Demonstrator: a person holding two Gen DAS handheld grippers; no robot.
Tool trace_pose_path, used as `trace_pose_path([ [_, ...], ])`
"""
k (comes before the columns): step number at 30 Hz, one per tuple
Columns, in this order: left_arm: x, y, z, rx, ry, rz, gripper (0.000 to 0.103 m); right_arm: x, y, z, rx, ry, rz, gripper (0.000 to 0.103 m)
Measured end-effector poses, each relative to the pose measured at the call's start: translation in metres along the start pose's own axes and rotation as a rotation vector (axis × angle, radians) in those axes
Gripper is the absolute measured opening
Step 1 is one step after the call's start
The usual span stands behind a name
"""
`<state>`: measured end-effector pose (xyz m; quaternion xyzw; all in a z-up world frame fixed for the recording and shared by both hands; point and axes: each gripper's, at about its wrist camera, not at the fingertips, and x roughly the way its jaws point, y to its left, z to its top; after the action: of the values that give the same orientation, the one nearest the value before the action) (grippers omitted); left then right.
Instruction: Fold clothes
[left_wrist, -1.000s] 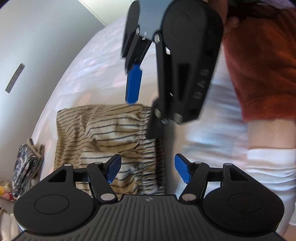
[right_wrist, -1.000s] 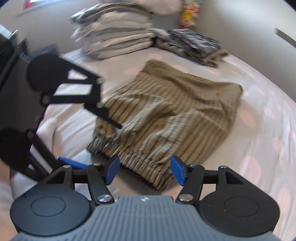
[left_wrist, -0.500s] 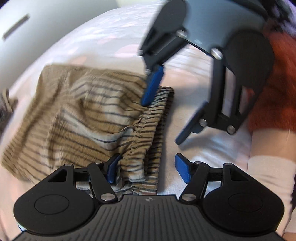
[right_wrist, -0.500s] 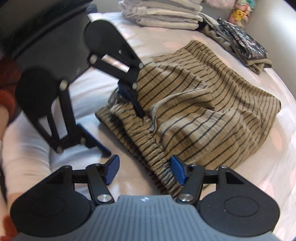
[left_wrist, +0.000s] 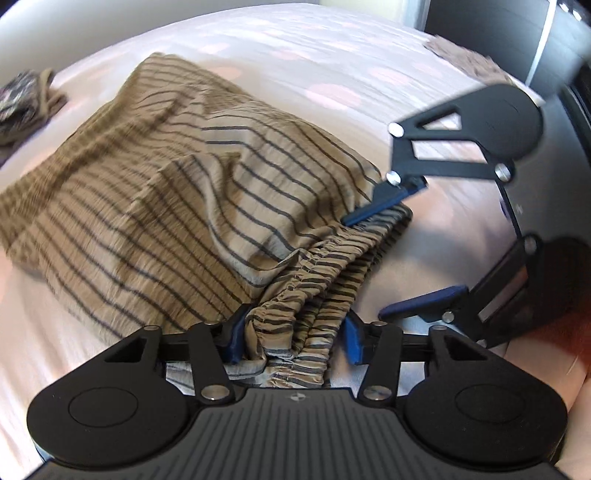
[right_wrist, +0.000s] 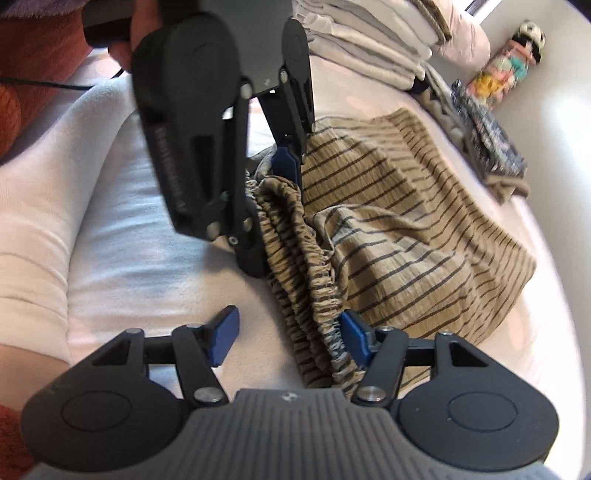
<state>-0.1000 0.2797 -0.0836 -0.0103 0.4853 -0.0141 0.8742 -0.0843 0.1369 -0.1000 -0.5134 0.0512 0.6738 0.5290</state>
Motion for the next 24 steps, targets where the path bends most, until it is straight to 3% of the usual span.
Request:
trace_pose_path([
  [1, -0.002, 0.001, -0.002, -0.019, -0.002, -0.003, 0.045, 0.001, 0.003, 0.001, -0.023, 0.0, -0.026, 0.049],
  [3, -0.005, 0.003, -0.004, -0.053, -0.007, -0.009, 0.044, 0.004, 0.01, 0.001, -0.081, 0.016, -0.098, 0.026],
  [8, -0.014, -0.006, -0.008, -0.034, -0.035, 0.018, 0.045, 0.005, 0.021, 0.0, -0.172, 0.017, -0.185, 0.022],
  [14, -0.026, -0.038, -0.014, 0.183, -0.096, 0.136, 0.056, -0.002, 0.0, 0.003, -0.067, -0.024, -0.215, 0.018],
  [18, -0.03, -0.068, -0.021, 0.4, -0.152, 0.285, 0.058, -0.003, -0.005, 0.005, -0.037, -0.036, -0.217, 0.018],
  [24, -0.014, -0.099, -0.04, 0.681, -0.094, 0.411, 0.059, -0.007, -0.01, 0.004, -0.003, -0.056, -0.218, 0.018],
])
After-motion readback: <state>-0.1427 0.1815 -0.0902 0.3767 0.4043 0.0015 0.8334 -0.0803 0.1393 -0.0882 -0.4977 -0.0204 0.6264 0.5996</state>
